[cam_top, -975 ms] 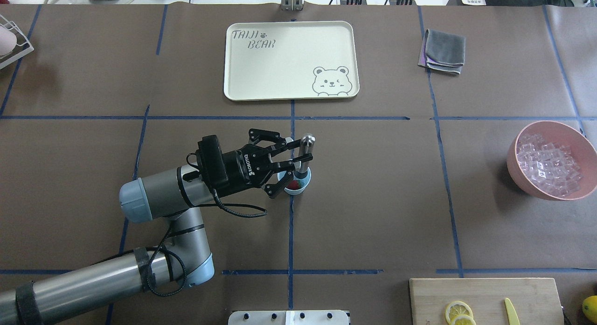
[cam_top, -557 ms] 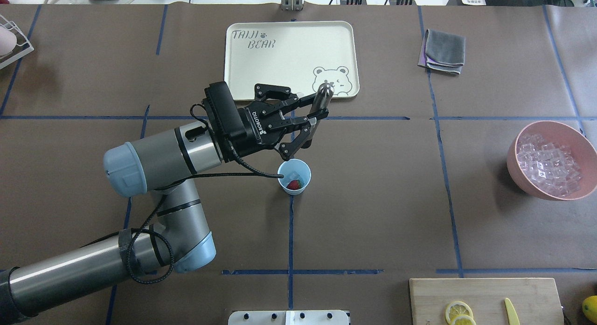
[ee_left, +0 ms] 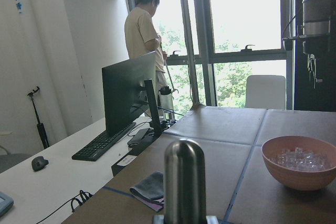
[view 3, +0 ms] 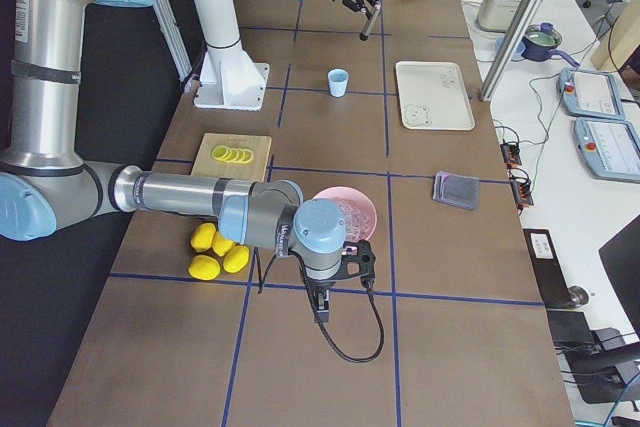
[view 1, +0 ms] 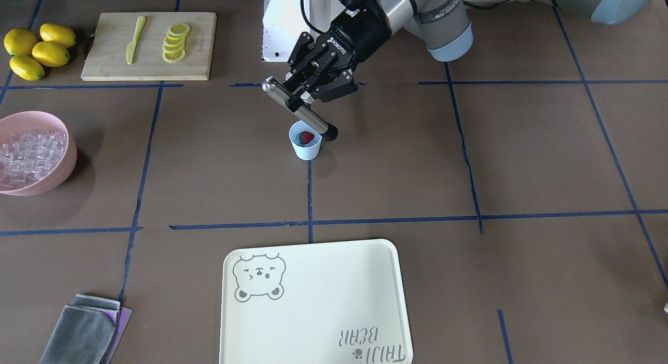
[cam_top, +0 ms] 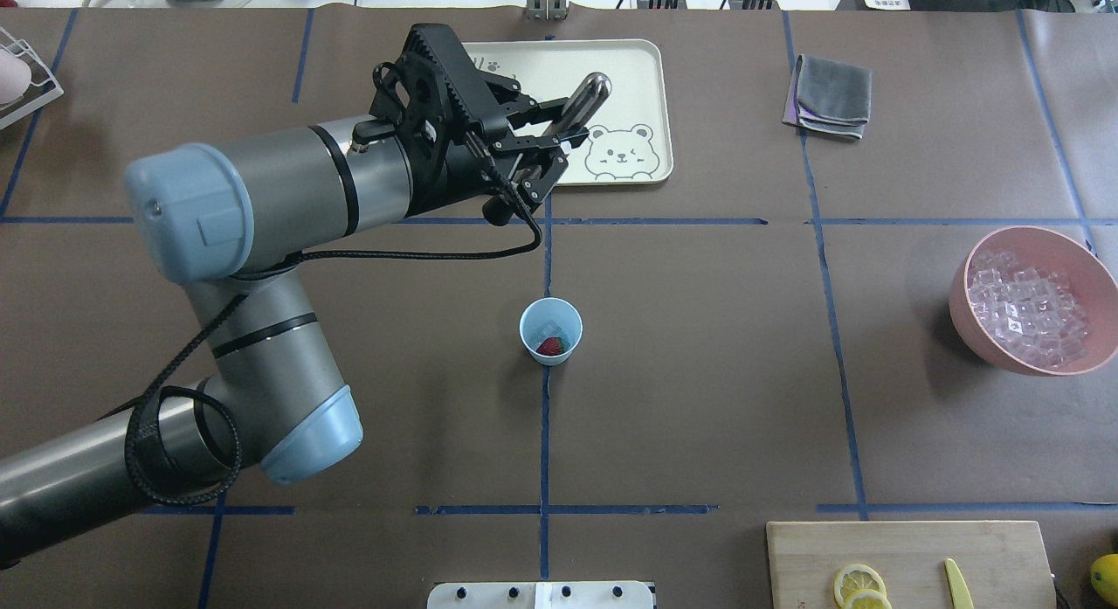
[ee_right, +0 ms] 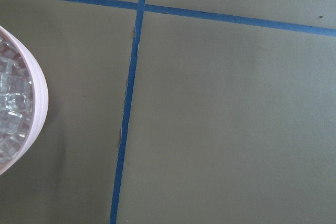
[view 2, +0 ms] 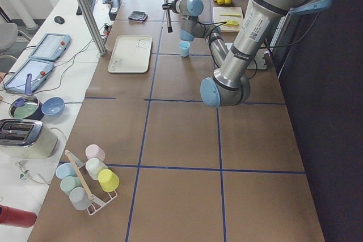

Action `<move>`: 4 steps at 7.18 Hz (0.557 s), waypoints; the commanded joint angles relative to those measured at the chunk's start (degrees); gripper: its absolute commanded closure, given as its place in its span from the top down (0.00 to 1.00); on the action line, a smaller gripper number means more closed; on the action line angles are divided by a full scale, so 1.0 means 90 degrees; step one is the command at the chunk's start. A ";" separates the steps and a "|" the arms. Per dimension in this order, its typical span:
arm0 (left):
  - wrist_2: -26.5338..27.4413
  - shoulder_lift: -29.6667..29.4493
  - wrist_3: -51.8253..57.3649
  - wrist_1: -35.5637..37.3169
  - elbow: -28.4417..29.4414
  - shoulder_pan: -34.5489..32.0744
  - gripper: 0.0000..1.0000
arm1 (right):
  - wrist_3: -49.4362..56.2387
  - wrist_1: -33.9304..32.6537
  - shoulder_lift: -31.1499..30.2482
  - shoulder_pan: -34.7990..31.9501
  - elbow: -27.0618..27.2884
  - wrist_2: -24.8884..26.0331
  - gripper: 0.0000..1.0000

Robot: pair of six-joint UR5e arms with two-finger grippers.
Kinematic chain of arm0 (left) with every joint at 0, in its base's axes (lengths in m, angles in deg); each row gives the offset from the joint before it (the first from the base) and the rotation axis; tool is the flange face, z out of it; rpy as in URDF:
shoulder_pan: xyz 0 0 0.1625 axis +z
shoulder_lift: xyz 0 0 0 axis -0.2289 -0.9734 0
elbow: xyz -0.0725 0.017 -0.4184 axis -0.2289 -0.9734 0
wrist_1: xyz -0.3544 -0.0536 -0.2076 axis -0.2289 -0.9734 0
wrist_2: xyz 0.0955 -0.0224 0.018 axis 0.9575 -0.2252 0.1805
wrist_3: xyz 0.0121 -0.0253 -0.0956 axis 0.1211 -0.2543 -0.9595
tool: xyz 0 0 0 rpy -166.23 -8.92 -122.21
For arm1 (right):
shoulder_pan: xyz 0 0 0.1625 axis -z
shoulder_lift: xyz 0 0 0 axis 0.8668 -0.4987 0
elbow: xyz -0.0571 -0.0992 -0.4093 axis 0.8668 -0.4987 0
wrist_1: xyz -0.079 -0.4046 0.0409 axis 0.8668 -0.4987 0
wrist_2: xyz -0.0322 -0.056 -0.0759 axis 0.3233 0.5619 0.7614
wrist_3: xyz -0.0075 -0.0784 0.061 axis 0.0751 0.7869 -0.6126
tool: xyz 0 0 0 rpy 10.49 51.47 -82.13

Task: Mash ice and strawberries in cup
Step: 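Lift the muddler out of the cup and withdraw the left arm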

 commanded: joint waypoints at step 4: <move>-0.2082 0.0675 0.0210 0.4305 -0.0471 -0.1847 0.00 | 0.0000 0.0000 -0.0004 0.0000 -0.0053 -0.0010 1.00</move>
